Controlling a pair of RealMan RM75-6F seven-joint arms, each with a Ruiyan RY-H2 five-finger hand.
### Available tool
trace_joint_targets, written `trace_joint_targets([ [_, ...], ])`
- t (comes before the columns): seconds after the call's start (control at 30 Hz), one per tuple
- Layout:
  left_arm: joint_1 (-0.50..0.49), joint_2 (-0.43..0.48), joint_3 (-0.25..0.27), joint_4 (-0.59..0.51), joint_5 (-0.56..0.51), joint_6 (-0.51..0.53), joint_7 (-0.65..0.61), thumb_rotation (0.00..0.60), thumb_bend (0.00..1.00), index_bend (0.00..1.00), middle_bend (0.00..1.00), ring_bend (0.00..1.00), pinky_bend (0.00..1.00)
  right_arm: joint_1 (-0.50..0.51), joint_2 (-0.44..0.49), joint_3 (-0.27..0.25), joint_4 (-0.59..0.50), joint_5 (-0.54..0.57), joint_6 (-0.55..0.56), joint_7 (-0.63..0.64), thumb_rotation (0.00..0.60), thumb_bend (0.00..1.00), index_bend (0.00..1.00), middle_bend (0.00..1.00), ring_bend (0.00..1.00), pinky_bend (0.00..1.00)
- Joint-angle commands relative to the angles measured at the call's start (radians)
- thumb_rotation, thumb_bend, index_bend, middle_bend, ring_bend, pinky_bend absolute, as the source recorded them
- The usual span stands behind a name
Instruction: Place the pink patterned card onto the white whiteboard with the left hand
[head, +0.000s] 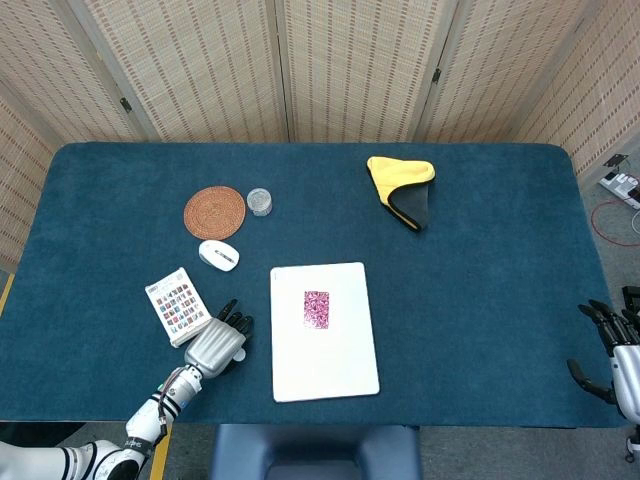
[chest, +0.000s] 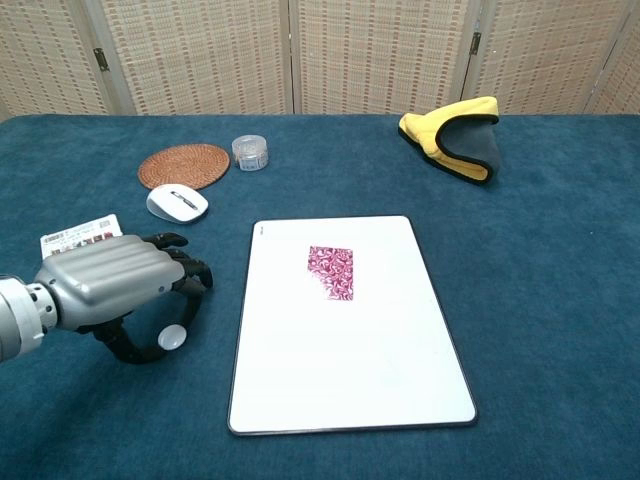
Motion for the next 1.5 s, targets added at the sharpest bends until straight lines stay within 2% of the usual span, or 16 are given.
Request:
trace_joint_targets([
  [0.03,0.002,0.010,-0.010,-0.014,0.007,0.004,-0.008,0.600,0.34,0.52,0.24,0.22,0.00,0.000,0.001,0.000,-0.001,-0.001,0.001,-0.001,0.600,0.31,0.16,0.17,0.21,0.10],
  [0.17,-0.010,0.028,-0.045,-0.043,0.009,0.002,-0.013,0.600,0.34,0.52,0.24,0.21,0.00,0.000,0.000,0.000,0.001,0.000,0.000,0.000,0.600,0.31,0.16,0.17,0.21,0.10],
  [0.4,-0.083,0.030,-0.151,-0.088,-0.061,-0.050,0.028,0.600,0.34,0.52,0.24,0.21,0.00,0.001,-0.002,0.001,0.004,0.004,-0.002,0.002,0.600,0.31,0.16,0.17,0.21,0.10],
  [0.57,-0.161,-0.025,-0.224,-0.077,-0.157,-0.096,0.092,0.600,0.34,0.52,0.24,0.21,0.00,-0.002,0.000,0.001,0.008,0.011,-0.002,0.007,0.600,0.31,0.16,0.17,0.21,0.10],
  [0.8,-0.267,-0.118,-0.288,-0.017,-0.299,-0.136,0.167,0.600,0.34,0.52,0.24,0.20,0.00,-0.003,0.002,0.004,0.015,0.022,-0.005,0.014,0.600,0.31,0.16,0.17,0.21,0.10],
  [1.17,-0.402,-0.237,-0.330,0.114,-0.473,-0.140,0.253,0.600,0.34,0.52,0.24,0.20,0.00,-0.003,-0.003,0.007,0.038,0.038,-0.016,0.034,0.600,0.31,0.16,0.17,0.21,0.10],
  [1.5,-0.462,-0.284,-0.326,0.184,-0.564,-0.139,0.271,0.600,0.34,0.52,0.24,0.19,0.00,-0.005,-0.003,0.007,0.051,0.045,-0.021,0.046,0.600,0.31,0.16,0.17,0.21,0.10],
])
